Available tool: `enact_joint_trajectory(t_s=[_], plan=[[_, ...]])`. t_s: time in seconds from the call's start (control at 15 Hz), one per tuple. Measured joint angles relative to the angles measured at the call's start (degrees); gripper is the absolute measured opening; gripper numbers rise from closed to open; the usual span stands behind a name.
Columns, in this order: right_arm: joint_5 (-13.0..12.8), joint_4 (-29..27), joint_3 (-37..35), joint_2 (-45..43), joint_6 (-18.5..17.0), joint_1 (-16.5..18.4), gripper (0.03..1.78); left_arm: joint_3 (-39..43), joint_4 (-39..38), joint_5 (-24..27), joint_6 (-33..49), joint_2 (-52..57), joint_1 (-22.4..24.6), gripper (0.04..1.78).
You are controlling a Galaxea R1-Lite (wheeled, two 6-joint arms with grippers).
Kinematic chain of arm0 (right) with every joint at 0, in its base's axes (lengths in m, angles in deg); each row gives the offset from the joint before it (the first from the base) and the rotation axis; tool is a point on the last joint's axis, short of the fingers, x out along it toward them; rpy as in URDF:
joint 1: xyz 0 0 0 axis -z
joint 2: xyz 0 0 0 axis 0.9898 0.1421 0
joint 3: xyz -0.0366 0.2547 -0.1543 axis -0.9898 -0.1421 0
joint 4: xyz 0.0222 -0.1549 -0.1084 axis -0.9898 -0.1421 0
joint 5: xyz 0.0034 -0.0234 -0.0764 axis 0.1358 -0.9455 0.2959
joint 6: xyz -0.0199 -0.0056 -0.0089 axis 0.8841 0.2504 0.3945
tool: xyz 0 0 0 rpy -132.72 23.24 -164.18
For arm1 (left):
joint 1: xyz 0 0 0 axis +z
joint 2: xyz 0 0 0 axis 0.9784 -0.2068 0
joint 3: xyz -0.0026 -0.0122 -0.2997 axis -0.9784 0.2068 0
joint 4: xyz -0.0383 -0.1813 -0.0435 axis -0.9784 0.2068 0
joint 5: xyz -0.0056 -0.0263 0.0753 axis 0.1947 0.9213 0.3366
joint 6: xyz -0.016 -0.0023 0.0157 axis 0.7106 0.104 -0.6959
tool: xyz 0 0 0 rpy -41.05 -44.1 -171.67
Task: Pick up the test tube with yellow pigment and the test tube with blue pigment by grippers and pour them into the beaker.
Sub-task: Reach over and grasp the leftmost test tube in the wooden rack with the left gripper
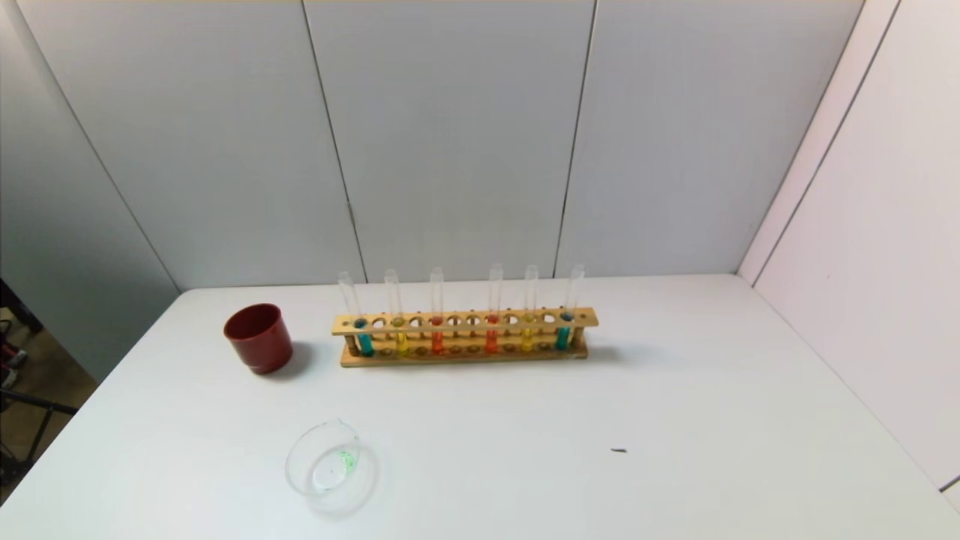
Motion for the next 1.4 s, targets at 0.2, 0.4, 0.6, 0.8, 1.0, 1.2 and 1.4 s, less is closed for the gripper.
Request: enact_joint_trajectory(t_s=[0.2,0.4,0.6,0.8,1.0,1.2,1.4], plan=[[0.0,0.0,0.0,0.0,0.0,0.0,1.7,0.0,0.0,0.0,0.0,0.0,0.0,1.75],[0.0,0.0,0.0,0.0,0.0,0.0,1.7,0.0,-0.2,0.0,-0.1,0.0,0.0,1.75],[0.0,0.0,0.0,0.0,0.0,0.0,1.7,0.2,-0.4,0.0,-0.1,0.0,0.0,1.75],[0.0,0.0,0.0,0.0,0.0,0.0,1.7,0.2,-0.4,0.0,-1.0,0.0,0.0,1.75],[0.0,0.0,0.0,0.0,0.0,0.0,1.7,0.2,-0.4,0.0,-0.6,0.0,0.0,1.75],[0.0,0.0,0.0,0.0,0.0,0.0,1.7,-0.1,0.2,0.1,-1.4,0.0,0.0,1.75],[0.0,0.0,0.0,0.0,0.0,0.0,1.7,-4.1,0.4,4.2,-1.3,-2.7,0.0,1.75]])
